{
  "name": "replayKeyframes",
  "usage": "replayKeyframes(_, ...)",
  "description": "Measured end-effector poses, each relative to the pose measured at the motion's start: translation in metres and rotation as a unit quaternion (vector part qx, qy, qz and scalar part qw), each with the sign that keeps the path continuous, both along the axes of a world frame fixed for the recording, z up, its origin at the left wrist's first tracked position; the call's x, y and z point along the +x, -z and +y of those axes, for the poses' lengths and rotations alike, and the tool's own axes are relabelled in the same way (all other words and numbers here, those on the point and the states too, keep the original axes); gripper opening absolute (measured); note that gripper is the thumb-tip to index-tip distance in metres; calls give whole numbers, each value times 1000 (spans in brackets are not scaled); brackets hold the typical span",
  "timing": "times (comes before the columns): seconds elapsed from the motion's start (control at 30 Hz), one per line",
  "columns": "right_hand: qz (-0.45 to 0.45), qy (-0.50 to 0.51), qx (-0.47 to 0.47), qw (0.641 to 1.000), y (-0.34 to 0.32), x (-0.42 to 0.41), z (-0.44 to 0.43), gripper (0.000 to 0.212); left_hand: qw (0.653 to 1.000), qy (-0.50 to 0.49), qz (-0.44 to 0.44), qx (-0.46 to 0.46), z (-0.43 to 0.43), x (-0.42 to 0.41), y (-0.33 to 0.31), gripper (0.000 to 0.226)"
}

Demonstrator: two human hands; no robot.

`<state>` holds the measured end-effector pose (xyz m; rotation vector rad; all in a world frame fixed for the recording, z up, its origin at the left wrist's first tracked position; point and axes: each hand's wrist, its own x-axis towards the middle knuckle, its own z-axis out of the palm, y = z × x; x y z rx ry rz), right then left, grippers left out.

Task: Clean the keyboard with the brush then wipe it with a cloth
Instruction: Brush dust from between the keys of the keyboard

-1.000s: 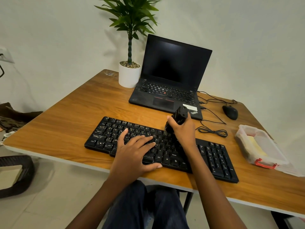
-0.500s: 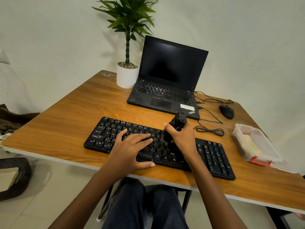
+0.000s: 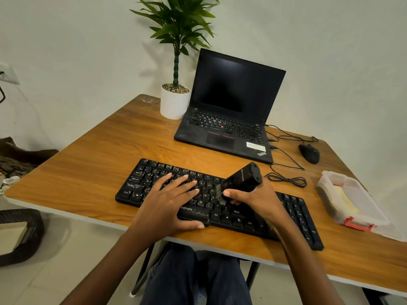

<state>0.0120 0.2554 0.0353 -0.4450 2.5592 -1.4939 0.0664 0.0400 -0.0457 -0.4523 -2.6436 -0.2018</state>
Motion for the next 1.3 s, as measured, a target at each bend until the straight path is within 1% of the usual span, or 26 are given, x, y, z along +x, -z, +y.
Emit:
replayKeyframes(0.07,40,38,9,998,6,4,-4,40,1000,-4,3,-3,0,0,1,85)
replayKeyframes(0.13,71,35,32,996,10,13,-5,42,1000,-3,9,2,0,0,1,84)
replayKeyframes(0.2,63,0,41,997,9,22,-1,42,1000,-1,11,1,0,-1,2,84)
replayKeyframes(0.3,33,-29,19,999,4,21,5,42,1000,-2,9,5,-1,-2,3,84)
replayKeyframes(0.37,50,-8,9,999,4,15,4,43,1000,-3,8,6,-1,-2,3,84)
replayKeyframes(0.43,80,30,-6,996,9,9,-2,38,1000,-4,7,7,-1,-1,2,84)
replayKeyframes(0.5,106,46,-24,993,14,9,-9,43,1000,-3,4,12,-1,-1,3,85)
replayKeyframes(0.57,92,7,-33,995,16,15,-11,51,1000,-2,2,20,0,-1,3,85)
replayKeyframes(0.67,24,-94,-16,995,5,23,-7,48,1000,-5,0,20,0,-2,2,86)
replayKeyframes(0.7,8,-107,-8,994,2,20,-4,48,1000,-4,-1,21,0,-1,1,86)
replayKeyframes(0.77,21,-82,10,996,-2,9,-3,53,1000,-2,-3,24,0,-1,1,85)
replayKeyframes(0.83,72,-28,16,997,0,-2,-6,52,1000,0,0,26,0,-1,1,85)
replayKeyframes(0.9,99,-17,15,995,4,-4,-12,54,1000,1,0,30,1,-1,1,85)
replayKeyframes(0.93,90,-36,15,995,5,-2,-14,56,999,1,0,33,1,-1,1,85)
replayKeyframes(1.0,43,-96,17,994,4,6,-15,57,999,2,-2,37,0,-1,1,85)
replayKeyframes(1.07,0,-137,24,990,-1,8,-10,50,999,2,-3,33,1,-1,1,84)
replayKeyframes(1.1,-5,-143,24,989,-3,5,-8,46,1000,2,-5,31,0,-1,1,84)
replayKeyframes(1.17,21,-110,23,993,-5,-4,-7,43,1000,0,-7,29,0,-1,0,84)
replayKeyframes(1.23,63,-52,18,996,0,-13,-8,46,1000,1,-8,31,0,0,0,84)
replayKeyframes(1.3,82,-35,7,996,5,-14,-10,48,999,2,-5,31,0,0,0,84)
